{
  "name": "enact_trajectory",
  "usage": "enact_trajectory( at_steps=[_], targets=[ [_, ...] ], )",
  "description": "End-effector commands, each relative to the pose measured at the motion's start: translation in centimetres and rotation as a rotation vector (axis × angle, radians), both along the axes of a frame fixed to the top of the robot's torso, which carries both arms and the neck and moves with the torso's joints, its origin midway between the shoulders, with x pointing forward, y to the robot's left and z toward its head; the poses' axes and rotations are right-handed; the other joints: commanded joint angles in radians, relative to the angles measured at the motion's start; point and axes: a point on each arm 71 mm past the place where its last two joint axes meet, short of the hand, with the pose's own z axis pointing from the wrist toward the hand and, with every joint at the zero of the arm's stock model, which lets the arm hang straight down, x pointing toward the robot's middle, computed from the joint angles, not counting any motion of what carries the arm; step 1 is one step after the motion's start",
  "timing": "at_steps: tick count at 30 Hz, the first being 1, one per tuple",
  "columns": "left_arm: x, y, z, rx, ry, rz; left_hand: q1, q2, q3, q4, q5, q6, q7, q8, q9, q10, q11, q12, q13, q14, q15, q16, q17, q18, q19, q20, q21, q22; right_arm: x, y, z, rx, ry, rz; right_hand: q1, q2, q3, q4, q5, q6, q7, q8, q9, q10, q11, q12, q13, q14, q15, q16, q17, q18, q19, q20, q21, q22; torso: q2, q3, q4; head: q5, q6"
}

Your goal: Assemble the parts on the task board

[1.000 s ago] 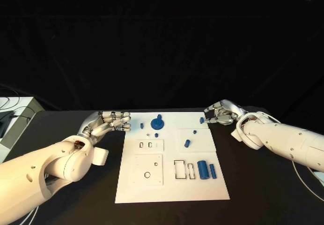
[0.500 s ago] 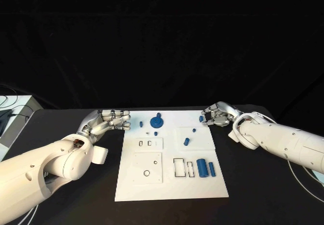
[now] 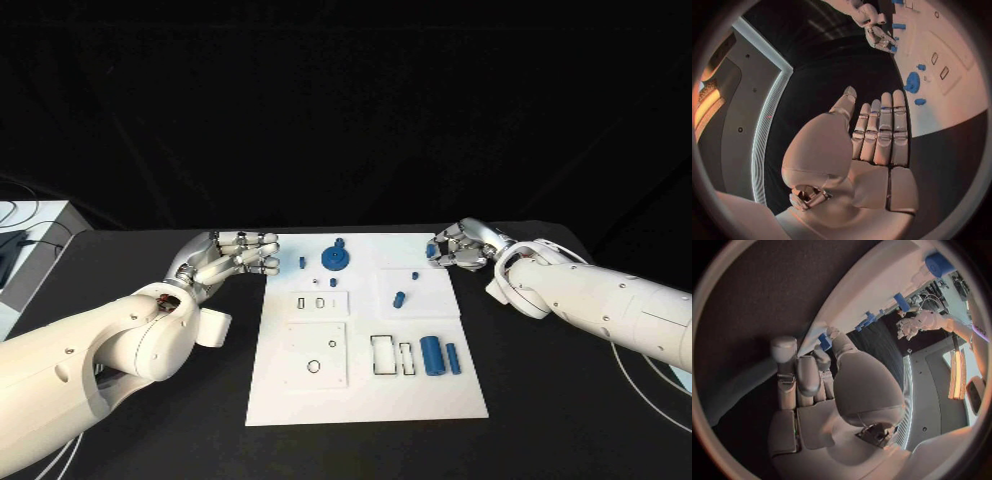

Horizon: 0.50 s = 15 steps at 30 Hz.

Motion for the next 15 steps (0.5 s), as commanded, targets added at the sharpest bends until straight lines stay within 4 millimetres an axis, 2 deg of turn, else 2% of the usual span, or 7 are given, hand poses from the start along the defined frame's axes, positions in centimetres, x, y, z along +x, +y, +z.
enact_trajectory(
  at_steps=[1,15],
  targets=[
    [-0.09,-0.23,0.1,-0.003,-0.005,-0.023,0.003,-0.001,-0.003,-0.003,-0.004,0.004,0.001,0.0,0.0,-0.005,-0.001,-0.002,-0.001,0.008,-0.001,-0.003,0.0,-0.012,0.01,0.0,-0.001,-0.002,-0.03,0.19,-0.29,-0.01,0.019,0.011,-0.003,0.014,0.01,-0.002,0.001,0.011,-0.002,-0.003,-0.001,0.006,-0.003,0.007,0.002,0.003,0.0,0.004,0.002,0.005,0.005,-0.003,0.007,0.082,0.0,0.0004,-0.0009,0.0,-0.001],
    [-0.06,-0.08,0.07,-0.001,-0.002,-0.02,0.003,0.0,-0.004,-0.002,-0.004,0.005,0.001,0.0,0.0,-0.005,-0.001,-0.002,0.0,0.007,-0.001,-0.003,0.0,-0.013,0.013,-0.001,-0.006,-0.004,0.05,0.13,-0.22,0.0,0.005,-0.003,-0.021,0.068,0.074,-0.011,-0.011,0.064,-0.02,-0.001,0.0,0.024,-0.015,0.023,0.019,0.006,-0.01,0.007,0.007,-0.001,0.007,-0.011,0.022,0.084,0.001,0.0007,-0.0016,0.0,-0.004]
  ],
)
